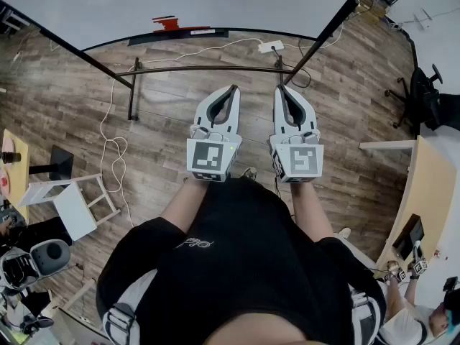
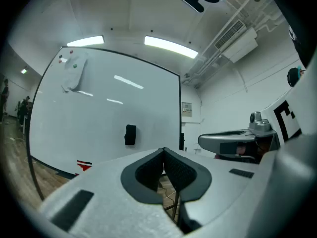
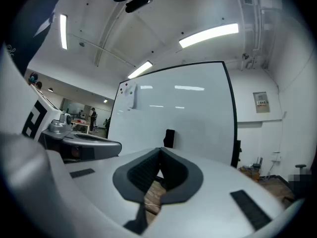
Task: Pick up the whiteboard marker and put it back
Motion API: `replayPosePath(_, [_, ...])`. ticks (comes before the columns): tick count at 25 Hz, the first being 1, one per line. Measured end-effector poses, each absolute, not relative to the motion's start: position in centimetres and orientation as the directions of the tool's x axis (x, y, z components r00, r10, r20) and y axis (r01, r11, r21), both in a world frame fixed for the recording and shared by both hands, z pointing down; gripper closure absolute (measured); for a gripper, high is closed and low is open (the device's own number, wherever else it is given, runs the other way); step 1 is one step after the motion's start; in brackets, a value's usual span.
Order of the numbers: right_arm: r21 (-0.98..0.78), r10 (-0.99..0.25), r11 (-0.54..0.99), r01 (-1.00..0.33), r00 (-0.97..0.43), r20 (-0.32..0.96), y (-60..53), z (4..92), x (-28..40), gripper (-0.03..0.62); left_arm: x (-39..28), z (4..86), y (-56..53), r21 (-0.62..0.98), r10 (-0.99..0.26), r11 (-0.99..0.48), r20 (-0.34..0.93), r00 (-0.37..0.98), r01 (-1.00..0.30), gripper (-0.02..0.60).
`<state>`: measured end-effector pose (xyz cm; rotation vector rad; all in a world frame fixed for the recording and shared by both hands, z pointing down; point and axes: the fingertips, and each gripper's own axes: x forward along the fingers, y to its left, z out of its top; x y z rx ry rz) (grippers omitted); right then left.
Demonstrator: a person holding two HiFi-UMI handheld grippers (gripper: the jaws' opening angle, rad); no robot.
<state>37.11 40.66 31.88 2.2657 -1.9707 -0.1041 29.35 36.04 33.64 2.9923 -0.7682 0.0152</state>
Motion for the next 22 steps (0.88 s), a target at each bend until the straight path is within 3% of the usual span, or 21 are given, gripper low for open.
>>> replayPosePath(22, [0.161, -0.986, -0.046, -0.986, 0.07, 0.149, 30.8, 35.8, 27.0, 0.591, 19.4, 37.2, 27.5, 0.111, -0.509, -0.849, 0.093, 0.856, -0.517, 0.574])
